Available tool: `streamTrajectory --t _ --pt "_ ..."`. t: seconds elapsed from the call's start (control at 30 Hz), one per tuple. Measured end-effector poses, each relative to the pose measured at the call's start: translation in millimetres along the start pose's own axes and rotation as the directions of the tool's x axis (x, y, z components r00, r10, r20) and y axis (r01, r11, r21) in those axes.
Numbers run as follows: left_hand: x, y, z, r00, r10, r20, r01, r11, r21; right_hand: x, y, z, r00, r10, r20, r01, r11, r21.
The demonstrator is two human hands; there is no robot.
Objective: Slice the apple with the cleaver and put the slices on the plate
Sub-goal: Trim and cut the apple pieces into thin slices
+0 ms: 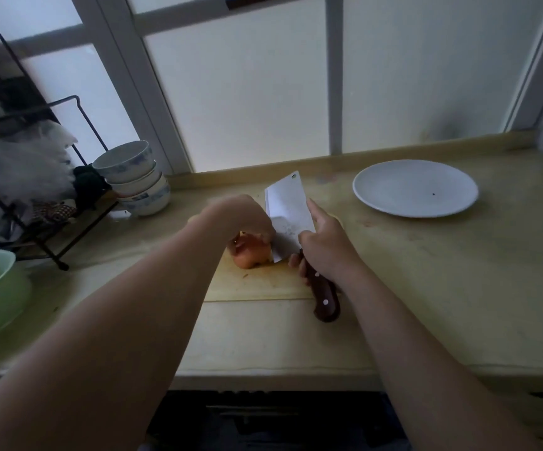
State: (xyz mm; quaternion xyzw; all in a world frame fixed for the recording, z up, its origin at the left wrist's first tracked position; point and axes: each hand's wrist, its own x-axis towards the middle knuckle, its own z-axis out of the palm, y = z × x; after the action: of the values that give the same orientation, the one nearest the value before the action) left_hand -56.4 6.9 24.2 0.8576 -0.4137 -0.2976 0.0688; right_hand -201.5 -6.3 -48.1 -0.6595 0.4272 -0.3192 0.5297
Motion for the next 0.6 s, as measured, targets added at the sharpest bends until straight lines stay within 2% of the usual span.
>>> streamTrajectory --t 0.33,0.6 --pt "0.6 0.1 -2.1 0.999 0.036 0.015 -0.037 0.998 0.041 -25.5 -16.6 5.7 1.0 0.003 0.024 0.0 0.991 -0.134" --pt "1.2 0.1 -2.3 0.996 0.081 0.026 -0.084 0.989 0.124 -21.7 -28.9 16.9 0.998 0.046 0.033 -0.042 0.991 -0.126"
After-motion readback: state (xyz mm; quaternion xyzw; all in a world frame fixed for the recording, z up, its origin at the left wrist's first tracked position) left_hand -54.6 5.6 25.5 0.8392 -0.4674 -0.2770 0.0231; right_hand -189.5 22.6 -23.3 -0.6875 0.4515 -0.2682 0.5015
